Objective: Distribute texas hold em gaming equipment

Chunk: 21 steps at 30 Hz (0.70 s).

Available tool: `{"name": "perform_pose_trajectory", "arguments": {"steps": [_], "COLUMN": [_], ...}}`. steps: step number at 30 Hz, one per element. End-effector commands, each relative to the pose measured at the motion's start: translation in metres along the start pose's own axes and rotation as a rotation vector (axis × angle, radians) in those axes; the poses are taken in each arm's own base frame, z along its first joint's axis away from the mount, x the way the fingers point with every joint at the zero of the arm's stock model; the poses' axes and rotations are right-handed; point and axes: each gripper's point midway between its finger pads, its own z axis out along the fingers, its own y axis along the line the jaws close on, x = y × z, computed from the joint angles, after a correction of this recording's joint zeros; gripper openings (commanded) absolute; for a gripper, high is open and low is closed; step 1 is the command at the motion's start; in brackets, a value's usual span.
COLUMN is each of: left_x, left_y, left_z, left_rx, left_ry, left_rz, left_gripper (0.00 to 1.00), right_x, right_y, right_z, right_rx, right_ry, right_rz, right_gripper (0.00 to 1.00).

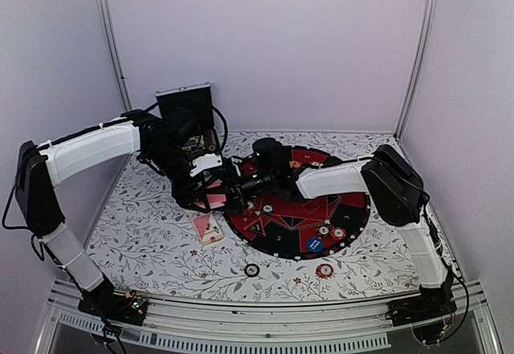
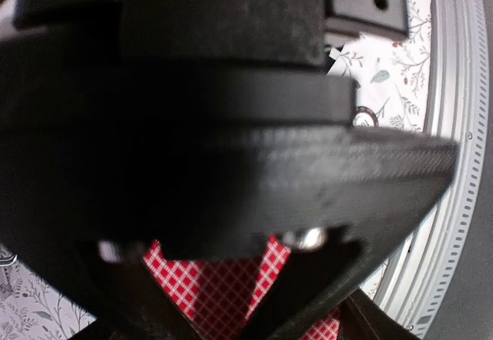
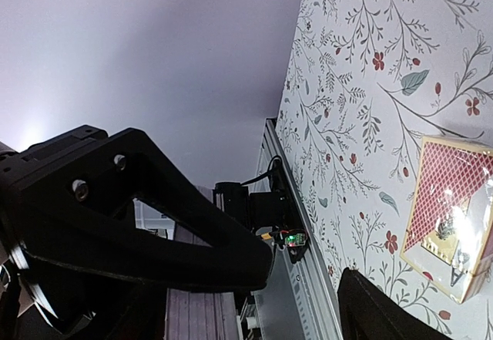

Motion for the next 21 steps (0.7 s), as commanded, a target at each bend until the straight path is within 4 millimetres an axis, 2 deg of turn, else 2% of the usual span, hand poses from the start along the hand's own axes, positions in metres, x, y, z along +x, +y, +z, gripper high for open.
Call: {"name": "perform_pose_trajectory", "arguments": {"steps": [1, 7, 9, 15, 21], "left_x": [-0.008, -0.009, -0.009, -0.009, -0.009], "left_y": [-0.002, -0.002, -0.003, -0.003, -0.002], "left_z": [-0.002, -0.004, -0.004, -0.005, -0.005], "left_rx": [0.013, 0.011, 0.012, 0.011, 0.008], "left_ry": [-0.022, -0.025, -0.025, -0.026, -0.024], "left_rz": [0.003, 0.006, 0.005, 0.007, 0.007], "left_gripper": [0.37, 0.36, 0.36, 0.36, 0.36], "right_x": [0.001, 0.004, 0.002, -0.002, 0.0], "right_y": [0.002, -0.012, -0.018, -0.014, -0.008], "right_z": [0.01, 0.003, -0.005, -0.028, -0.035], "right_rx": [-0.023, -0.001, 0.01, 0.022, 0.02], "right_ry": [0.026, 0.023, 0.009, -0.029, -0.031], "right_rz": [-0.009, 0.021, 0.031, 0.026, 0.014], "right_gripper": [0.77, 0.57, 0.55, 0.53, 0.44]}}
